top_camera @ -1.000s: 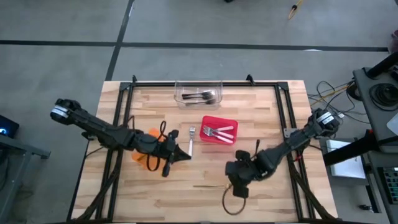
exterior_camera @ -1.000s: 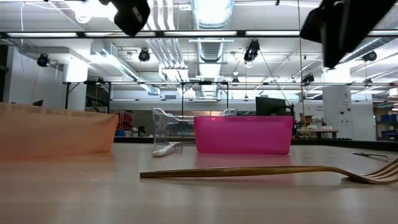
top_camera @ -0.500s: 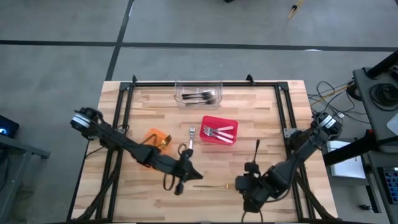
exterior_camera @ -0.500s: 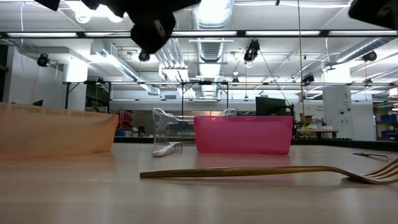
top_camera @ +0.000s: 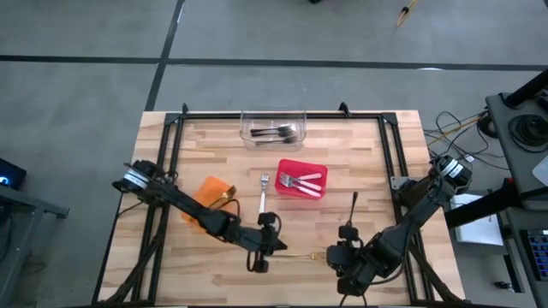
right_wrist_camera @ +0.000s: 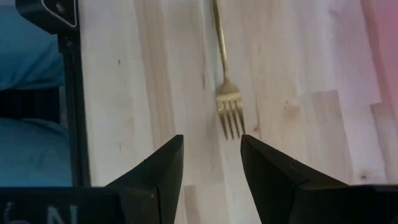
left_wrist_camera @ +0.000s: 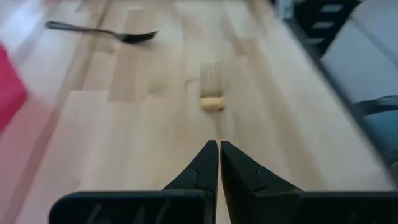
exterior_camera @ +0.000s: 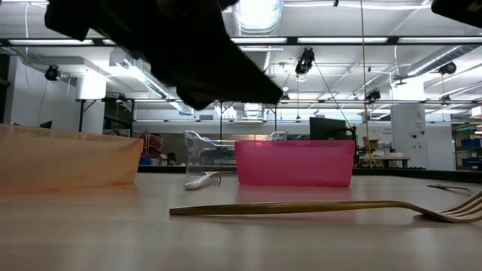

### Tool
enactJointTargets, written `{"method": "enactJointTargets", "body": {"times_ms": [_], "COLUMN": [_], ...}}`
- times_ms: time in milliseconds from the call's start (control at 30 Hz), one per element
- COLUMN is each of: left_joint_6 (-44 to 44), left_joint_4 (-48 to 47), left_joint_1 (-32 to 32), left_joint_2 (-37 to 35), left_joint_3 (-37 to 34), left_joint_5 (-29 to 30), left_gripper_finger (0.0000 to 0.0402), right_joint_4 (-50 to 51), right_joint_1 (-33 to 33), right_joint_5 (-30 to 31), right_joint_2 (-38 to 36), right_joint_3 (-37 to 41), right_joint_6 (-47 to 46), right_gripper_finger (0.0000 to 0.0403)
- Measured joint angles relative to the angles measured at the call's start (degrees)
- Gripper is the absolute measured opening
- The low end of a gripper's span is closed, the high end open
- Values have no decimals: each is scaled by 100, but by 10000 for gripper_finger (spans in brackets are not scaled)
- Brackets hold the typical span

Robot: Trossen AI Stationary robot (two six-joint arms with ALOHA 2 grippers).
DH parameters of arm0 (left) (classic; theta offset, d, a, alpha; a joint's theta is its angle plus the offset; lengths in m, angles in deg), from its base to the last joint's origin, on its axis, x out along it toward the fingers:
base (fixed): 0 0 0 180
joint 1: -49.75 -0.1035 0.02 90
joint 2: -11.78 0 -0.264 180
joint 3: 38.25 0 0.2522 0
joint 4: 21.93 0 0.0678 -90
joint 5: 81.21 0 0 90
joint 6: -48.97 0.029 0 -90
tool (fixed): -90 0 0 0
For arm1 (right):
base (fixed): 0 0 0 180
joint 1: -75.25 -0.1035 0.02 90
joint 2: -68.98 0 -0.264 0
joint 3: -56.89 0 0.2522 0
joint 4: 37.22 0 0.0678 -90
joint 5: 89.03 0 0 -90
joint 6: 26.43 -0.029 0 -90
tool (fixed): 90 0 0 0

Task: Sort silverware by color (type)
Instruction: Put the gold fork into the orange bin

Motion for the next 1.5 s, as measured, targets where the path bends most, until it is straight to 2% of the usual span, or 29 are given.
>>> {"method": "enactJointTargets", "body": {"times_ms": [133, 300, 567, 733, 933, 1067, 1200, 1333, 1433, 1500], "left_joint_6": [56, 164, 567, 734, 665, 689, 1125, 1126, 1124, 1099], "left_joint_4": [50, -14, -775, -920, -1320, -1847, -2008, -2468, -2562, -2558], "left_joint_1": [0, 15, 37, 52, 52, 50, 42, 42, 42, 40], "left_joint_2": [290, 765, 1466, 1744, 1961, 1979, 1979, 1973, 1973, 1973], "left_joint_3": [159, 614, 1580, 1926, 2279, 2533, 2737, 2993, 3001, 2998], "left_joint_5": [222, 217, 322, 317, -210, -547, -539, -216, 168, 221], "left_gripper_finger": [0, 0, 0, 0, 3, 26, 64, 110, 145, 164], "right_joint_4": [-15, -28, -41, -42, -39, -41, -38, -39, -39, -39], "right_joint_1": [0, 4, 4, 2, 4, 2, 3, 4, 4, 4], "right_joint_5": [333, 385, 398, 468, 492, 492, 494, 494, 494, 494], "right_joint_2": [0, 0, 0, 9, 15, 15, 15, 15, 15, 15], "right_joint_3": [0, 2, 2, 2, 4, 9, 11, 11, 11, 11], "right_joint_6": [88, 133, 72, 77, 80, 80, 80, 80, 80, 80], "right_gripper_finger": [150, 150, 150, 150, 150, 150, 150, 150, 150, 150]}}
